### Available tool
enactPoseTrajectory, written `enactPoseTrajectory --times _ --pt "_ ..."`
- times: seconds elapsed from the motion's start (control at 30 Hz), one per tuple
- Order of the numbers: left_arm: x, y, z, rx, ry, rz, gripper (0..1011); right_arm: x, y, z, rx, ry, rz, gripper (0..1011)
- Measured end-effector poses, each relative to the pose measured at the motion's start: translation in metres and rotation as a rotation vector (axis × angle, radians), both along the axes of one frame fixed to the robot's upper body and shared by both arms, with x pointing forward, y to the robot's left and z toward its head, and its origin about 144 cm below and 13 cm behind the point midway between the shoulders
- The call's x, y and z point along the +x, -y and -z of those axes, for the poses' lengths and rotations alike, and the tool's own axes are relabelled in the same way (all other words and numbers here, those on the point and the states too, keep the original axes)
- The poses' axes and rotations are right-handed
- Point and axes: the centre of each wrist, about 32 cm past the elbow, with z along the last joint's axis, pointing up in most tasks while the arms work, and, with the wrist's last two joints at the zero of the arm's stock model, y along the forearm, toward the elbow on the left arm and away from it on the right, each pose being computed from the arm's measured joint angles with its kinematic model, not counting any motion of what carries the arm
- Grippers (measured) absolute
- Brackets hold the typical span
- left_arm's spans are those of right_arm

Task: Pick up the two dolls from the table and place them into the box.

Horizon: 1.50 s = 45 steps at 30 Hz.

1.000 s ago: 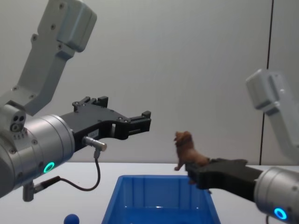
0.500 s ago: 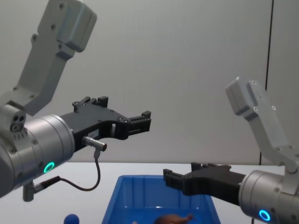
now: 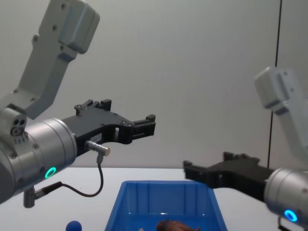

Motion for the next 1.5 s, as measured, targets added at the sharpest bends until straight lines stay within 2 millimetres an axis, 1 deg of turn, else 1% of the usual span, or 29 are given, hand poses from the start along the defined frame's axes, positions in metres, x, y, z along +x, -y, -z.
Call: enactPoseTrajectory --times 0.13,0.37,0.73,1.03,1.5 --pt "0.0 0.0 0.0 0.0 0.0 0.0 1002 -0.004 0.005 -0.001 0.003 0.015 0.035 1001" --pt "0.0 0.0 0.0 0.0 0.0 0.0 1002 -0.017 0.02 -0.002 0.013 0.032 0.137 1001" --pt "0.0 0.0 0.0 0.0 0.0 0.0 1002 -0.031 0.039 0.0 0.023 0.021 0.258 1001" --pt "0.0 0.0 0.0 0.0 0.0 0.0 1002 -0.037 0.047 0.001 0.027 0.011 0.309 1001" --pt "0.0 0.0 0.0 0.0 0.0 0.0 1002 -0.041 0.052 0.001 0.028 0.006 0.341 1001"
